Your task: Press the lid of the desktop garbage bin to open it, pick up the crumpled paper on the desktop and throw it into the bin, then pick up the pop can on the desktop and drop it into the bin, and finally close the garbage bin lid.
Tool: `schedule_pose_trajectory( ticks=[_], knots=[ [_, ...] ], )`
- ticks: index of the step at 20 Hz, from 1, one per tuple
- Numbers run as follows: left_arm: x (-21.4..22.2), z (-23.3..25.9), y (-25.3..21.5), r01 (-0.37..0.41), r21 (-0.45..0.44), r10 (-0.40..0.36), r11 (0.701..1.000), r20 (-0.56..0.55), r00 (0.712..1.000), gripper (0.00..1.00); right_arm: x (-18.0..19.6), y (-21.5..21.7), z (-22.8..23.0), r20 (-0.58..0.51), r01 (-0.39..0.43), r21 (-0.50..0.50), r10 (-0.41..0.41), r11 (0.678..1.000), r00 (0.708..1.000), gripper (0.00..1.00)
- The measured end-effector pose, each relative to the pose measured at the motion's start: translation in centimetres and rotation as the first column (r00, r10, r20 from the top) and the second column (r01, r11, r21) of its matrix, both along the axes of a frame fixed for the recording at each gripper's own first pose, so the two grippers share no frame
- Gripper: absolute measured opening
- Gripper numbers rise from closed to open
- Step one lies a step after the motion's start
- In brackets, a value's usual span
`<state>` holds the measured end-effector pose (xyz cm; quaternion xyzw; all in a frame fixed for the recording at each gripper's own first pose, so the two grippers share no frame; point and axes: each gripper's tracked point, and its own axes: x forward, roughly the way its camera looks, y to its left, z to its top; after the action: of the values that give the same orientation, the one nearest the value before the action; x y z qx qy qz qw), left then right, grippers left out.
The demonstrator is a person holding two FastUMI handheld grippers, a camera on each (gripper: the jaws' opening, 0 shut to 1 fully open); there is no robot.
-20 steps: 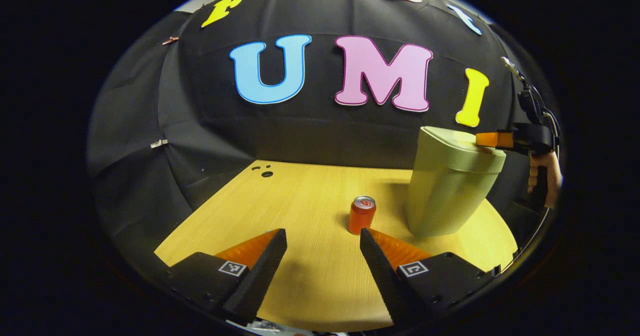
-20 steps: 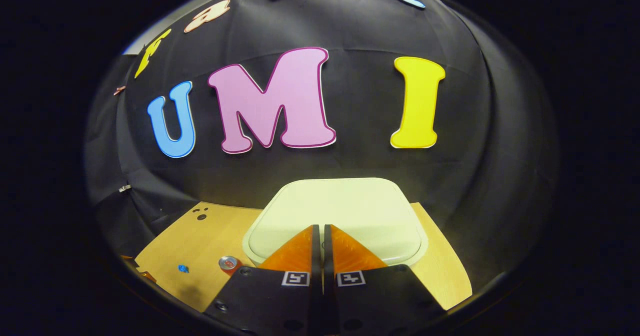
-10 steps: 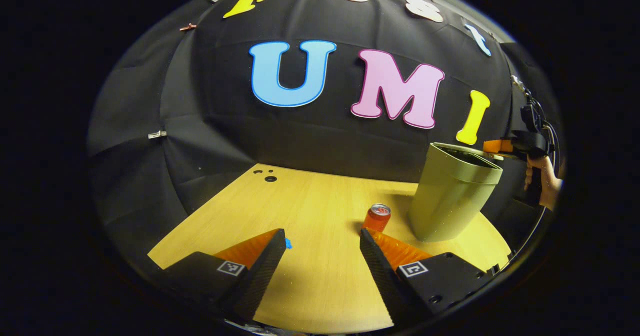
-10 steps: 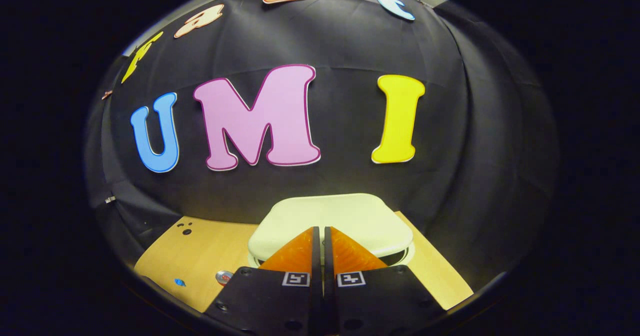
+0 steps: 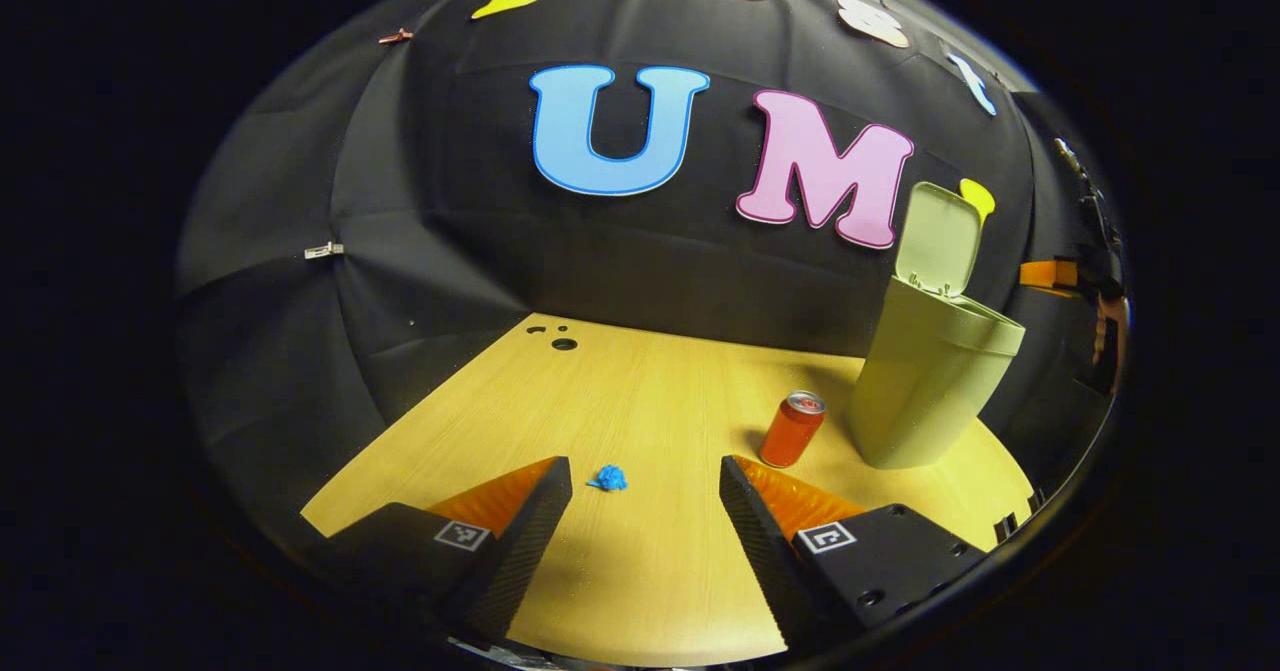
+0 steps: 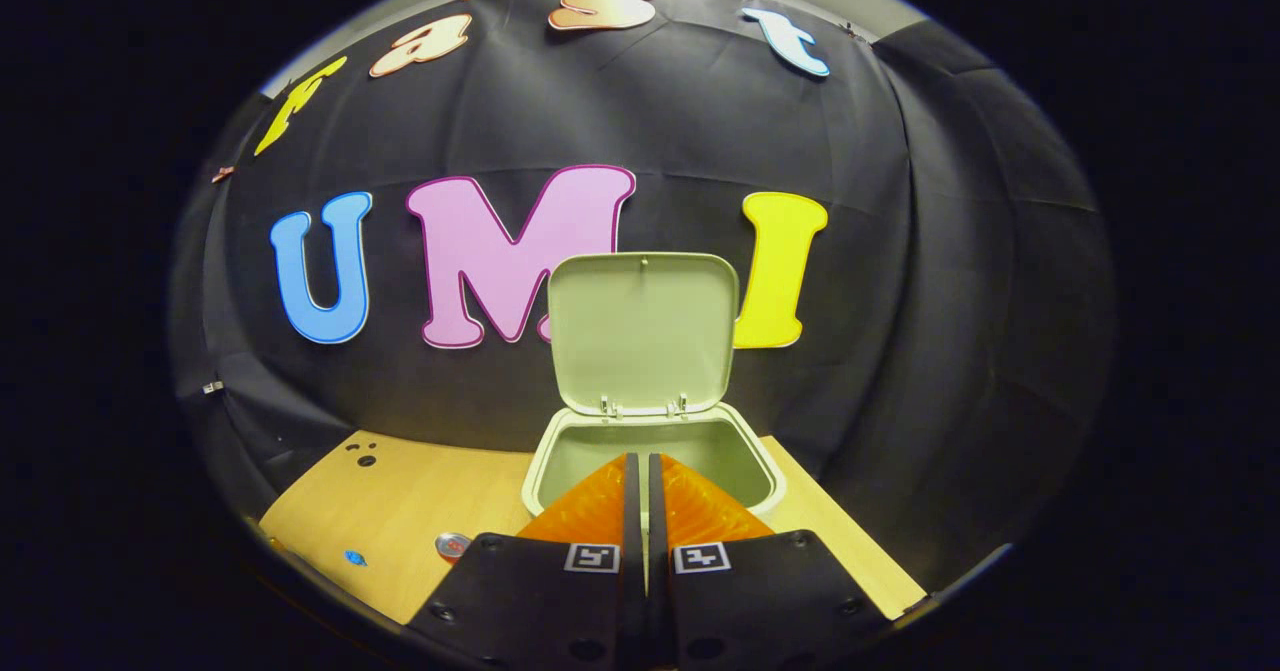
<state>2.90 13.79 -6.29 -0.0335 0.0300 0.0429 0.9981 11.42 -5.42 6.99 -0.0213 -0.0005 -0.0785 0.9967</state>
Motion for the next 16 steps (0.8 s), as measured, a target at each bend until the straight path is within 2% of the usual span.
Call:
schedule_pose_trajectory(
  ticks=[10, 12, 16],
  knots=[
    [2.9, -3.0, 2.1, -0.004, 0.002, 0.004, 1.000, -0.067, 0.998, 0.98, -3.7, 0.5, -3.6, -0.089, 0.017, 0.002, -0.017, 1.000, 0.996, 0.05],
    [3.8, -3.9, 2.5, 0.001, 0.002, -0.001, 1.000, -0.069, 0.998, 0.95, -4.6, 0.8, -4.4, -0.105, 0.015, 0.008, -0.014, 1.000, 0.994, 0.05],
    [6.0, -5.8, 3.5, -0.002, 0.000, 0.002, 1.000, -0.088, 0.996, 0.96, -6.4, 0.7, -7.1, -0.168, 0.019, -0.005, -0.020, 1.000, 0.986, 0.05]
  ],
)
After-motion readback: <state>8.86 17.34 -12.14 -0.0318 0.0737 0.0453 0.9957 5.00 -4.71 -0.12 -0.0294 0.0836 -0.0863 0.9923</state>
